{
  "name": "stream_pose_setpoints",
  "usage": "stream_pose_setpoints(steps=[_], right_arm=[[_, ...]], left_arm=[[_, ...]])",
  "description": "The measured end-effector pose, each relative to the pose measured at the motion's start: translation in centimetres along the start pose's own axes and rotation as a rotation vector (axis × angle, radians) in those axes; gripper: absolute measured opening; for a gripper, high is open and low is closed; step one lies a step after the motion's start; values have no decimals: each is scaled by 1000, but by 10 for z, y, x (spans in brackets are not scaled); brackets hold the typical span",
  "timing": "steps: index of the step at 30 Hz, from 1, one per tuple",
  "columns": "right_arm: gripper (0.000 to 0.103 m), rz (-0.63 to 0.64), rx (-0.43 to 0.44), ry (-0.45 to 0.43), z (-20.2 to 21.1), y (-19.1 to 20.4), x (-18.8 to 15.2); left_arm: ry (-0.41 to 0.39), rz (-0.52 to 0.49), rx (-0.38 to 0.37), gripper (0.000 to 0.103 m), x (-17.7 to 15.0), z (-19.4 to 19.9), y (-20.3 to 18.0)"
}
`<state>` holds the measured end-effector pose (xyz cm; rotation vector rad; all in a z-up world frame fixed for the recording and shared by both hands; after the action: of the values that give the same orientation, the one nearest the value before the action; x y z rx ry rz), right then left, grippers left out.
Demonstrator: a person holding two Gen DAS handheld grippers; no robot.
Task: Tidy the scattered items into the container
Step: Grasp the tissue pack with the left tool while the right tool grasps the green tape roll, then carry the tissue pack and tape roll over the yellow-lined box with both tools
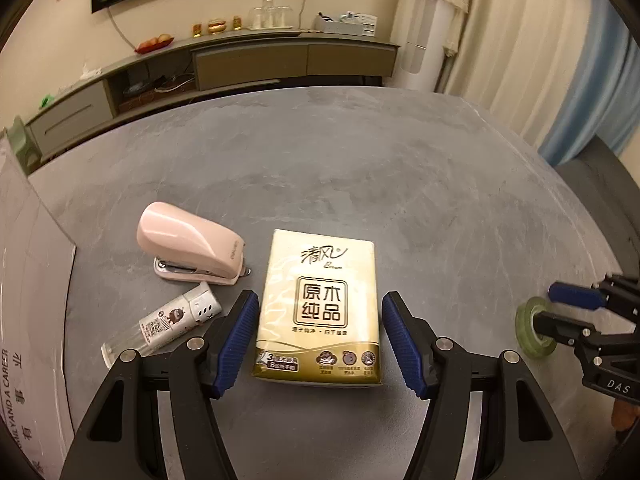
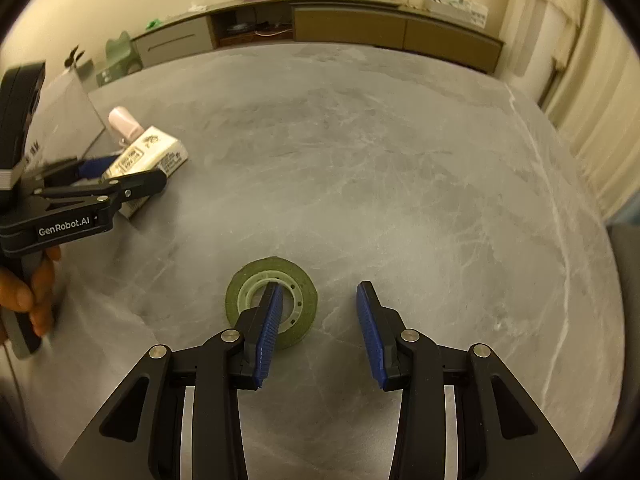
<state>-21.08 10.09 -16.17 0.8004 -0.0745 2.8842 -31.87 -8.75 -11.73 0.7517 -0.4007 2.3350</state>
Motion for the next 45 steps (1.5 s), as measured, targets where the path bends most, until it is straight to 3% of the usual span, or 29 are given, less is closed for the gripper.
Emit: stream_pose_setpoints(steps=[3, 4, 7, 14, 17, 18, 26, 45], right_arm=[[19, 67, -3, -6, 1, 11, 0], [17, 103, -21, -6, 1, 15, 0], [16, 147, -43, -5, 2, 22, -2], [14, 35, 60, 22, 5, 15, -3], [14, -32, 125, 26, 9, 12, -2], [14, -44, 135, 24, 11, 12, -1], [14, -68, 164, -13, 31, 13, 4], [14, -69, 204, -94, 68, 24, 24]], left_arm=[[3, -36, 2, 53, -2, 1, -7], [6, -37, -8, 53, -2, 1, -9], [9, -32, -24, 53, -3, 2, -12], [-3, -62, 11, 66, -2, -2, -17], [3, -68, -8, 64, -3, -2, -20], [5, -66, -6, 52, -3, -1, -19], [17, 4, -54, 52, -2, 10, -18], [-94, 72, -210, 52, 14, 93, -43]])
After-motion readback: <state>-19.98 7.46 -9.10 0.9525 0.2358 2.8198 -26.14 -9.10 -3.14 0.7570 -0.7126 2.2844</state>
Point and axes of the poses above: each gripper's, at about its wrist camera, not at the fingertips, and z roughly against the way its jaws point, y to its left, x to its top, the point moved 9 cm from there along -z, roughly the way its jaws point
